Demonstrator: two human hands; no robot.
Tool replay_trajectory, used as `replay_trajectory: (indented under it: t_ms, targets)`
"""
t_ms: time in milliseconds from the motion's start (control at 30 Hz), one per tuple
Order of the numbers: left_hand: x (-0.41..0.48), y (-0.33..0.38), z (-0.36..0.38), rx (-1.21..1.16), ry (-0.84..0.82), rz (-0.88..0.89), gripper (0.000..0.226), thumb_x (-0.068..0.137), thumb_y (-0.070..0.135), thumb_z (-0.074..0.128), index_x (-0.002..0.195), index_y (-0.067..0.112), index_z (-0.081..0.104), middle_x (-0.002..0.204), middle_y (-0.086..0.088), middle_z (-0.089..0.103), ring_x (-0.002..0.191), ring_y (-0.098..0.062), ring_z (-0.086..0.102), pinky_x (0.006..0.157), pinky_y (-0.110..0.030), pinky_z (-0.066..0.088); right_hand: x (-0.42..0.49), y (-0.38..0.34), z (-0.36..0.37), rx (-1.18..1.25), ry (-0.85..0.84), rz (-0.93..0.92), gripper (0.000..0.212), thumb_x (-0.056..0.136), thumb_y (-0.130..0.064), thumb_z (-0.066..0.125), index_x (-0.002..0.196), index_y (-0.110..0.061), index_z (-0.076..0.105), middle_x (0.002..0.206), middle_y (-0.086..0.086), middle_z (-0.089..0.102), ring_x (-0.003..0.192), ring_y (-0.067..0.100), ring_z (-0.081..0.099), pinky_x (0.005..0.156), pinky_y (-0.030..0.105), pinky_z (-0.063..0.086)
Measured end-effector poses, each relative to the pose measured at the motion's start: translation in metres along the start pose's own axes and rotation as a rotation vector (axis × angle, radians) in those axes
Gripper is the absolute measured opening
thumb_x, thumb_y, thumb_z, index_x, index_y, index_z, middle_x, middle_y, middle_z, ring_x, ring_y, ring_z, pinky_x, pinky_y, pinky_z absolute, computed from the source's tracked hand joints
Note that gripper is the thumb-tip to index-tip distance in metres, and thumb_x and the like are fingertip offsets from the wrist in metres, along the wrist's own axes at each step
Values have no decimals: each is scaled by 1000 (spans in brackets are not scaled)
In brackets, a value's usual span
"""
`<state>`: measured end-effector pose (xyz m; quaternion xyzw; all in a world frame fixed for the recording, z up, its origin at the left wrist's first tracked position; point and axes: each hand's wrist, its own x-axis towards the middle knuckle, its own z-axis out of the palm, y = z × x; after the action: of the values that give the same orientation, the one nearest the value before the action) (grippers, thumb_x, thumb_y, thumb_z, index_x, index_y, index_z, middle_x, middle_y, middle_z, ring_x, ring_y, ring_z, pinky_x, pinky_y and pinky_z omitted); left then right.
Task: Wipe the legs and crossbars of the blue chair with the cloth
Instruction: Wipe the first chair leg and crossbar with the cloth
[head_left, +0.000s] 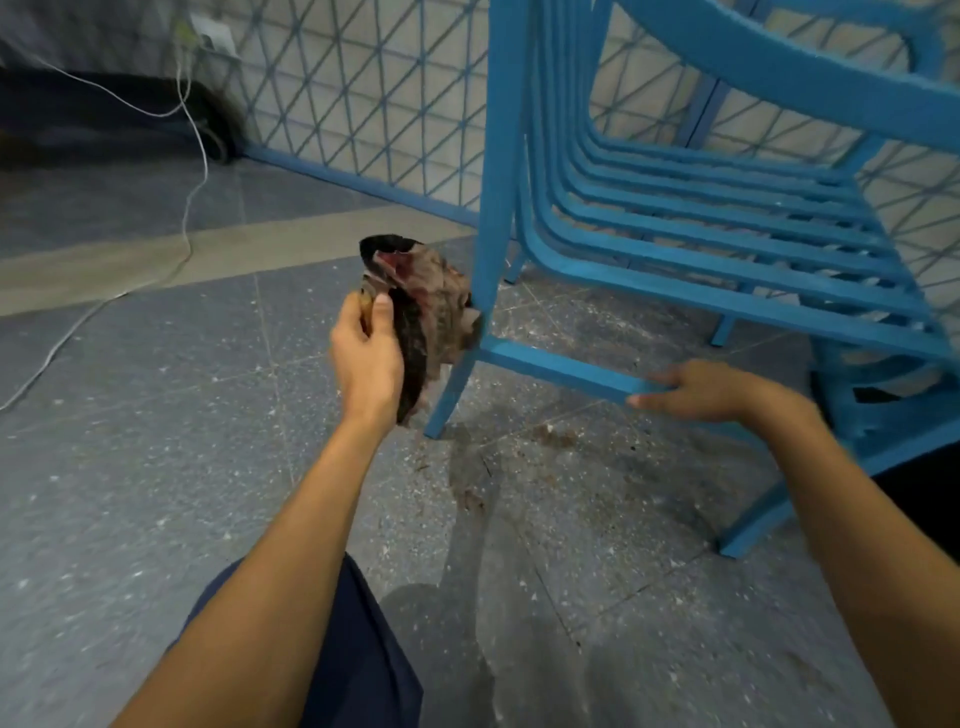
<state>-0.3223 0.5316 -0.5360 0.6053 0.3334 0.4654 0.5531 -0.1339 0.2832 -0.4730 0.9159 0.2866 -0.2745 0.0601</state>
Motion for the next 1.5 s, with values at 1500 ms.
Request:
replay_trajectory:
  t_ms: [1500]
  targets:
    - [27,-129,34,539,-836,-181,74,80,-9,63,143,11,30,132,-8,52,125,-20,46,105,-31,35,82,-136,82,252,665,-308,39,102,-29,38,140,-29,41,126,-4,51,119,17,37,98,31,9]
